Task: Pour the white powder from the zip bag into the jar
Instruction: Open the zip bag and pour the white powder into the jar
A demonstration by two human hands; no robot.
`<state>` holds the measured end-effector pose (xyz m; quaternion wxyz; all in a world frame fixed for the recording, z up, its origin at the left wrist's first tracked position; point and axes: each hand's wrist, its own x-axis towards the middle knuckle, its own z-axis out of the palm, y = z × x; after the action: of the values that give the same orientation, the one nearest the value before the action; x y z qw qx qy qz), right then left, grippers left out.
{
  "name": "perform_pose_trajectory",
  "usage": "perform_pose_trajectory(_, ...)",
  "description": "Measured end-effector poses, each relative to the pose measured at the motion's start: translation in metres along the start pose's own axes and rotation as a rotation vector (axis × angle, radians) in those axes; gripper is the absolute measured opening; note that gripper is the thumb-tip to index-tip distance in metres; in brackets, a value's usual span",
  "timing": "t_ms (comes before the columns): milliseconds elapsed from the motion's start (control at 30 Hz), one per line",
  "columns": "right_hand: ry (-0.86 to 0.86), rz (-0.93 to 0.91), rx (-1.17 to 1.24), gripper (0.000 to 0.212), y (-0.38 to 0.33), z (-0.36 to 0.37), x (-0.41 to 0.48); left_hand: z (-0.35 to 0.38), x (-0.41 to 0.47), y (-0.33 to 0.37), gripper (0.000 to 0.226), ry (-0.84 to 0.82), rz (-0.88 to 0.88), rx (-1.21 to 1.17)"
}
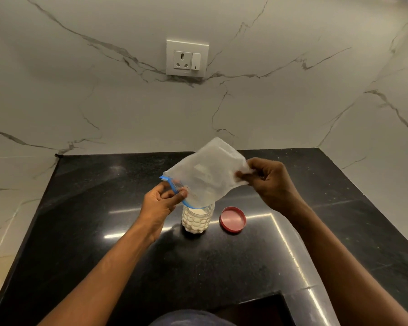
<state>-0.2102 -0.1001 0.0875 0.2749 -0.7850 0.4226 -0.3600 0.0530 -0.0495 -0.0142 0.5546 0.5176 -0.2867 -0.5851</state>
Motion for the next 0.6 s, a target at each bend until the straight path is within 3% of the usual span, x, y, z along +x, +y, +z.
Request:
perform_pose_trajectory(133,0.070,-0.002,0.060,0.009,-0.001,-0.004,0.000,0.001,-0.001,0.001,0.033,-0.009,0.000,0.008)
perform_pose_trajectory(267,-0.026,-0.013,-0.029,0.016,0.001,-0.003,-0.001,0.000,-0.002,-0.001,0.035,-0.007,-0.006,0.019)
perform_pose_trajectory(367,0.166,0.028,0.039,0.008,0.006,-0.001,-0.001,0.002,-0.003,0.000,0.036,-0.013,0.004,0.012)
perform_pose_trajectory(467,0.064,-0.004,-0.052,0.012,0.004,0.006,-0.003,0.002,-0.004,-0.001,0.036,-0.004,0.004,0.018)
perform_pose_trajectory(600,0.221,0.039,0.056,0.006,0.004,0.002,0.001,0.003,-0.004,0.001,0.034,-0.011,0.013,0.021)
